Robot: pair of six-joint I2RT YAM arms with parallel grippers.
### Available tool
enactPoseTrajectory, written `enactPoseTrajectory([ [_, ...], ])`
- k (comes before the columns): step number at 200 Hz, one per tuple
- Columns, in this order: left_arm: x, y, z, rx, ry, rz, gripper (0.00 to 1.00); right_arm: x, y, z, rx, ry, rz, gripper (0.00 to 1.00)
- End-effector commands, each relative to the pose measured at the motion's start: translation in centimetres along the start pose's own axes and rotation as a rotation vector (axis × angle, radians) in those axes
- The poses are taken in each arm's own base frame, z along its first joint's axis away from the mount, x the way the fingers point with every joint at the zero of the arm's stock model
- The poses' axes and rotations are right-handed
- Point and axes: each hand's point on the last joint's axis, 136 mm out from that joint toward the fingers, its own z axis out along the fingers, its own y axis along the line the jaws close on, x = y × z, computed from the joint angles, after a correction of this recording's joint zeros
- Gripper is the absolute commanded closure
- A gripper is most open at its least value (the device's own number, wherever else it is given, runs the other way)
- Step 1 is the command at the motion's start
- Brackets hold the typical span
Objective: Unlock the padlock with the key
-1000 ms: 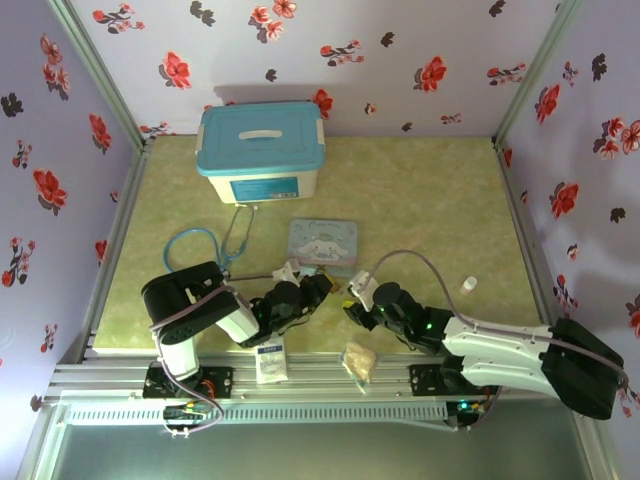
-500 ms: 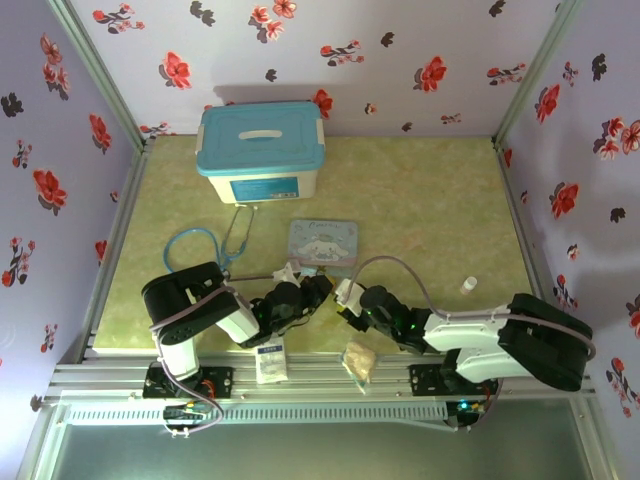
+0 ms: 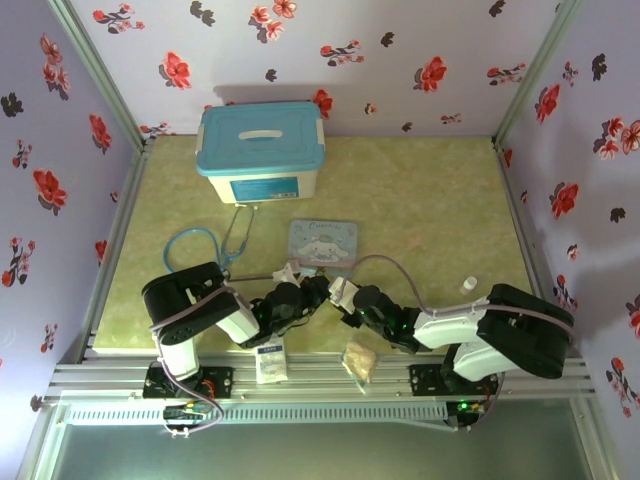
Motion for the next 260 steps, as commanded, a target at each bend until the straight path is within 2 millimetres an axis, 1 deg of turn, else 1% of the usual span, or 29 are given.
enactPoseTrajectory([
  [1, 0.6, -2.6, -0.1, 0.091, 0.015, 0.010, 1.00, -2.6, 0.0, 0.0, 0.004, -0.082, 0.026, 0.78],
  [22, 0.6, -2.6, -0.1, 0.093, 0.015, 0.009, 1.00, -2.6, 0.1, 0.2, -0.004, -0.077, 0.052, 0.84],
  [45, 0.6, -2.6, -0.1, 0.092, 0.017, 0.011, 1.00, -2.4, 0.6, 0.3, -0.032, -0.078, 0.084, 0.88],
  [64, 0.7, -2.3, -0.2, 0.085, 0.020, 0.011, 1.00, -2.3, 1.6, 0.4, -0.085, -0.079, 0.121, 0.90],
  [78, 0.6, -2.0, -0.3, 0.080, 0.015, 0.014, 1.00, -2.2, 1.9, 0.3, -0.116, -0.095, 0.184, 0.92],
  [96, 0.6, -1.7, -0.4, 0.070, 0.012, 0.026, 1.00, -1.9, 2.5, 0.2, -0.173, -0.096, 0.252, 0.92],
  [109, 0.6, -1.5, -0.4, 0.058, 0.013, 0.046, 0.94, -1.6, 2.9, 0.3, -0.201, -0.077, 0.274, 0.92],
  [130, 0.6, -1.2, -0.4, 0.019, 0.016, 0.090, 0.90, -1.6, 3.5, 0.2, -0.233, -0.078, 0.315, 0.93],
  [161, 0.4, 0.2, -0.6, -0.087, 0.018, 0.179, 0.82, -1.5, 3.7, 0.2, -0.247, -0.076, 0.362, 0.93],
  [186, 0.4, 1.1, -0.7, -0.115, 0.021, 0.195, 0.81, -1.4, 4.0, 0.5, -0.258, -0.063, 0.381, 0.93],
  [193, 0.4, 1.3, -0.7, -0.119, 0.021, 0.193, 0.80, -1.5, 4.0, 0.5, -0.257, -0.067, 0.390, 0.92],
  [200, 0.3, 1.3, -0.7, -0.119, 0.019, 0.192, 0.80, -1.5, 4.0, 0.6, -0.258, -0.068, 0.394, 0.89],
  [208, 0.3, 1.4, -0.7, -0.122, 0.018, 0.192, 0.80, -1.4, 4.0, 0.6, -0.255, -0.062, 0.403, 0.86],
  [217, 0.2, 1.5, -0.7, -0.124, 0.016, 0.193, 0.83, -1.3, 4.0, 0.6, -0.254, -0.055, 0.410, 0.84],
  [228, 0.0, 1.9, -0.8, -0.136, 0.014, 0.197, 0.89, -1.1, 3.7, 0.5, -0.245, -0.051, 0.424, 0.77],
  [246, -0.4, 2.6, -1.1, -0.168, 0.011, 0.206, 0.92, -1.0, 2.9, 0.0, -0.212, -0.063, 0.464, 0.62],
  [256, -0.5, 2.8, -1.3, -0.184, 0.013, 0.218, 0.92, -0.8, 2.4, -0.4, -0.198, -0.057, 0.493, 0.58],
  [260, -0.6, 3.0, -1.4, -0.194, 0.016, 0.228, 0.92, -1.0, 2.0, -0.6, -0.192, -0.062, 0.513, 0.57],
])
